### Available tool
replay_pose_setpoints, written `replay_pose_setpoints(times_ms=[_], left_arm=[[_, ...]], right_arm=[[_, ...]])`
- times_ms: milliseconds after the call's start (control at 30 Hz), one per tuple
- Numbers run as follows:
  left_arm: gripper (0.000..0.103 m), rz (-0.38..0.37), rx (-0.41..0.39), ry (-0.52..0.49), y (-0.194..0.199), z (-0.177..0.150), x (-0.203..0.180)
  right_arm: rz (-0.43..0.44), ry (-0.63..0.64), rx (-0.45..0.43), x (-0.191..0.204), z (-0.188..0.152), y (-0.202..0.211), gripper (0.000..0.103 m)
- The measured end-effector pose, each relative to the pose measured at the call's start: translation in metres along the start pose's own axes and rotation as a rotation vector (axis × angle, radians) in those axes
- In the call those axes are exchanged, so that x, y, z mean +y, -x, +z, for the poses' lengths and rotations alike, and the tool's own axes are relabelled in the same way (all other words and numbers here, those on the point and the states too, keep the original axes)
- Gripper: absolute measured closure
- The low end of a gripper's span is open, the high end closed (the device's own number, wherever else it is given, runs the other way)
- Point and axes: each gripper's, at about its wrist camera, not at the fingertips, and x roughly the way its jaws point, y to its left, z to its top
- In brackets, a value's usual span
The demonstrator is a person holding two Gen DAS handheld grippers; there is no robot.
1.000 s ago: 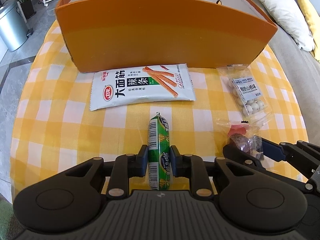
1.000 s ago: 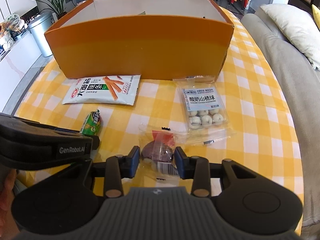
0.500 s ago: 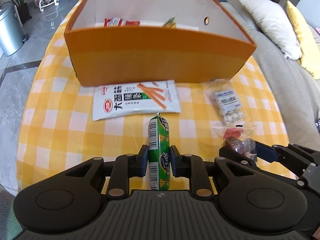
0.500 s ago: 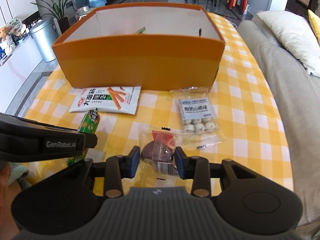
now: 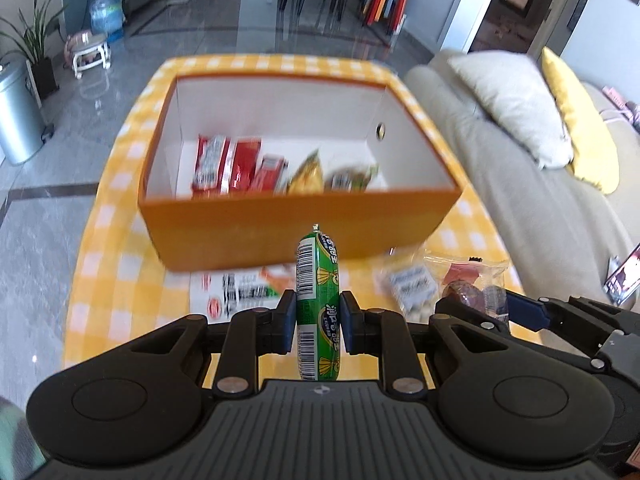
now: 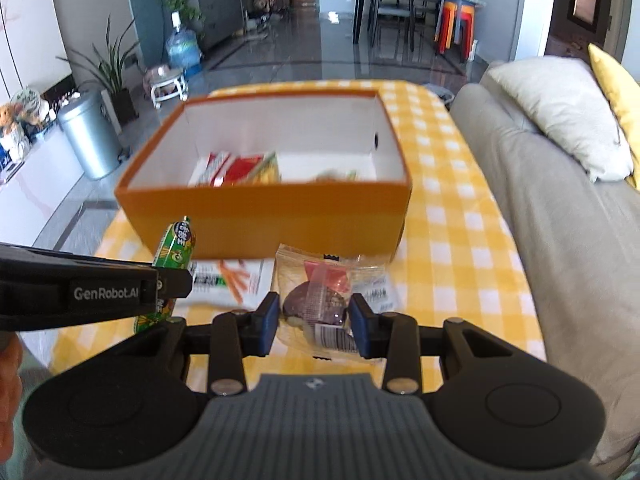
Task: Organize snacks
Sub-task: 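Carry the green sausage and red-date bag into the orange box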
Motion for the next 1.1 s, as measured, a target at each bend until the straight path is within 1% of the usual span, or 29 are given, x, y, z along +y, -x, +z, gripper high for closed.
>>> replay_pose_setpoints(times_ms=[167,267,333,400,500,633,733,867,1000,1100], left_arm=[[0.079,-0.006,-0.055,-0.004,0.007,0.023,-0.003],[0.079,-0.011,-0.075,-0.015,0.008,0.038,-0.004],[0.079,-0.029,-0.079,-0.023,0.008,0.05,-0.004],[0.079,-0.053,-0.078,-0.023,0.008,0.063,-0.001],[0.079,-0.061,-0.094,-0.045,0.004,0.083,0.0],[0.079,-0.096,-0.067,-0.03,-0.009,0.11,0.005],[0.079,-0.094,-0.053,-0.059,-0.023,0.122,0.003],[0.079,-0.099,-0.007,-0.061,-0.049,0.133,0.01],[0.079,-0.074,0.036,-0.109,-0.077,0.14,0.011],[0.079,-0.058,0.071,-0.12,-0.097,0.145,0.013]], right_arm=[[-0.011,0.008,-0.062,-0.001,0.024,0.01,0.068],[-0.008,-0.001,-0.089,-0.003,0.042,0.011,0.068],[-0.008,0.003,-0.101,-0.005,0.053,0.01,0.068],[0.013,0.0,-0.102,-0.01,0.065,0.008,0.068],[0.078,-0.016,-0.092,-0.021,0.086,0.003,0.068],[0.112,0.001,-0.083,-0.025,0.112,-0.009,0.068],[0.12,0.027,-0.065,-0.024,0.13,-0.026,0.068],[0.152,0.061,-0.007,-0.021,0.146,-0.058,0.068],[0.164,0.091,0.053,-0.019,0.157,-0.094,0.068],[0.165,0.09,0.101,-0.021,0.161,-0.121,0.068]])
